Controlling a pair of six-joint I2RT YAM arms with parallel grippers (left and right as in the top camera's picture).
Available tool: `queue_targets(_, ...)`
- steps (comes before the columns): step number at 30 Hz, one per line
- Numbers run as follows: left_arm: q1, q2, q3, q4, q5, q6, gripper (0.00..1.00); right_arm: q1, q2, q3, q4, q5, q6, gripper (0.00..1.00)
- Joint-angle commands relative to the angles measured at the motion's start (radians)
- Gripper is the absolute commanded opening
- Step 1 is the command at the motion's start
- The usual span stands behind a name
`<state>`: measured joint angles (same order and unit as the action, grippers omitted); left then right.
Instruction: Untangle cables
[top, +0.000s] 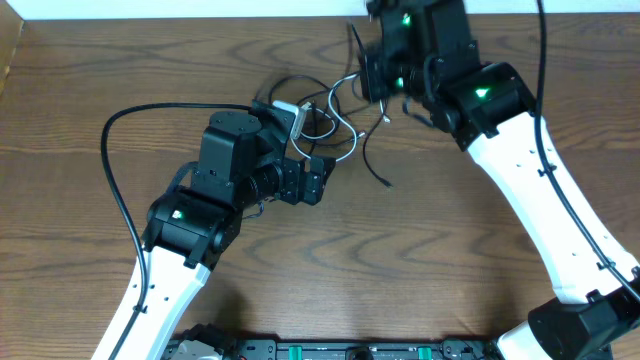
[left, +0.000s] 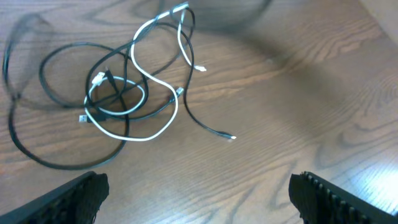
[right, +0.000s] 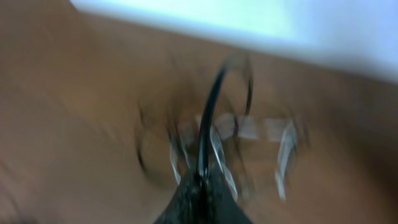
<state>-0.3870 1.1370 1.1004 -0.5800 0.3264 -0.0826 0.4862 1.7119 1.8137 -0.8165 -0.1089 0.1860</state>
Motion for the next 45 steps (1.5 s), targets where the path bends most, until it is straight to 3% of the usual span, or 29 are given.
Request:
queue_targets(1,0.005,-0.007,0.01,-0.003,-0.025,-0.008,0.98,0.0,0.032,-0.066,-0.144,0.23,0.008,0.01)
queue_targets(5,0.005,-0.007,0.01,-0.003,-0.025,-0.009,0.98,-0.009,0.034,-0.188,-0.244,0.474,0.126,0.01)
queue_targets(6,0.005,-0.007,0.01,-0.003,-0.025,-0.009,0.98,-0.014,0.034,-0.218,-0.253,0.5,0.15,0.09)
queue_targets(8,0.005,-0.007,0.01,-0.003,-0.025,-0.009,0.98,-0.028,0.034,-0.282,-0.257,0.509,0.199,0.49)
queue_targets(9,0.005,-0.007,0.01,-0.003,-0.025,-0.009,0.98,-0.036,0.034,-0.315,-0.257,0.485,0.227,0.86)
queue_targets(10,0.005,-0.007,0.01,-0.003,-0.025,-0.009,0.98,-0.042,0.034,-0.345,-0.255,0.438,0.241,0.99)
queue_targets(13,0.005,-0.007,0.01,-0.003,-0.025,-0.009,0.98,-0.049,0.035,-0.417,-0.217,0.191,0.208,0.99)
queue_targets(18,0.005,-0.007,0.01,-0.002,-0.025,-0.009,0.98,-0.033,0.035,-0.479,-0.116,-0.375,-0.095,0.99)
queue_targets(24,0.005,-0.007,0.01,-0.003,-0.025,-0.009,0.98,-0.028,0.035,-0.48,0.061,-0.282,-0.077,0.99)
queue_targets(28,0.005,-0.007,0.01,-0.003,-0.025,-0.009,0.98,-0.026,0.035,-0.48,0.282,-0.502,-0.175,0.99)
queue_targets(31,0.005,-0.007,0.01,-0.008,-0.025,-0.009,0.98,-0.026,0.035,-0.48,0.448,-0.651,-0.167,0.99)
queue_targets(33,0.005,-0.007,0.01,-0.01,-0.025,-0.009,0.98,-0.024,0.035,-0.48,0.504,-0.57,-0.077,0.99)
queue_targets(36,0.005,-0.007,0.01,-0.01,-0.025,-0.009,0.98,-0.012,0.035,-0.48,0.472,-0.248,0.137,0.99)
queue_targets(40,0.005,-0.007,0.01,-0.01,-0.025,-0.008,0.98,0.012,0.035,-0.48,0.233,0.231,0.456,0.99)
queue_targets(45,0.005,-0.007,0.01,-0.01,-0.026,-0.005,0.98,0.03,0.035,-0.49,-0.059,0.509,0.616,0.99)
